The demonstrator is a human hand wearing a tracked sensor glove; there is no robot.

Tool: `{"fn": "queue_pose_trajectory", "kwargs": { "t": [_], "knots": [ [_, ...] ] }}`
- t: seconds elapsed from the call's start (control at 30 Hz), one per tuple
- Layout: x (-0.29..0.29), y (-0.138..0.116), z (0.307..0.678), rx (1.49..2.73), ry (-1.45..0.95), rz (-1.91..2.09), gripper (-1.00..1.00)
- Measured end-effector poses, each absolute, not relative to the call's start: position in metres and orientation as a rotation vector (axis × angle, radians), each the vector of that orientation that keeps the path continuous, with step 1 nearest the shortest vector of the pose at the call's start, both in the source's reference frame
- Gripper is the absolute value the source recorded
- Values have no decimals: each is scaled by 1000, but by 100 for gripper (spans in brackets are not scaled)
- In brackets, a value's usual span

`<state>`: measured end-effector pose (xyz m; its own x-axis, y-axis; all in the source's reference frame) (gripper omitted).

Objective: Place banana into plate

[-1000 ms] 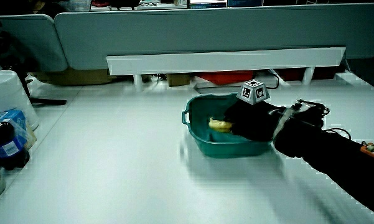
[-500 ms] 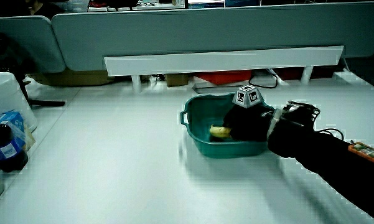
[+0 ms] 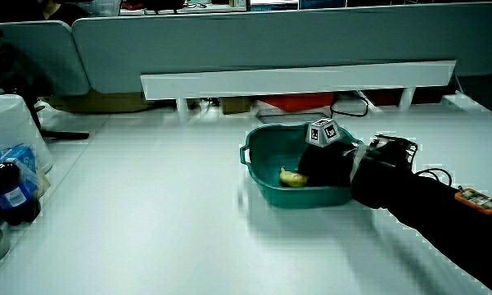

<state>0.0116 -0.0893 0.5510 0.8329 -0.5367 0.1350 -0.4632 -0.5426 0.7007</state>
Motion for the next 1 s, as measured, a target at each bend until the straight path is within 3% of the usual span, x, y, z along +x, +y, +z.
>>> {"fn": "queue_pose_trajectory", "kwargs": {
  "t": [0.67,1.0],
  "knots": [
    [21,-87,566,2177,-676,-118,-59],
    [34,-92,562,2245,-590,-14,-88]
  ]
}}
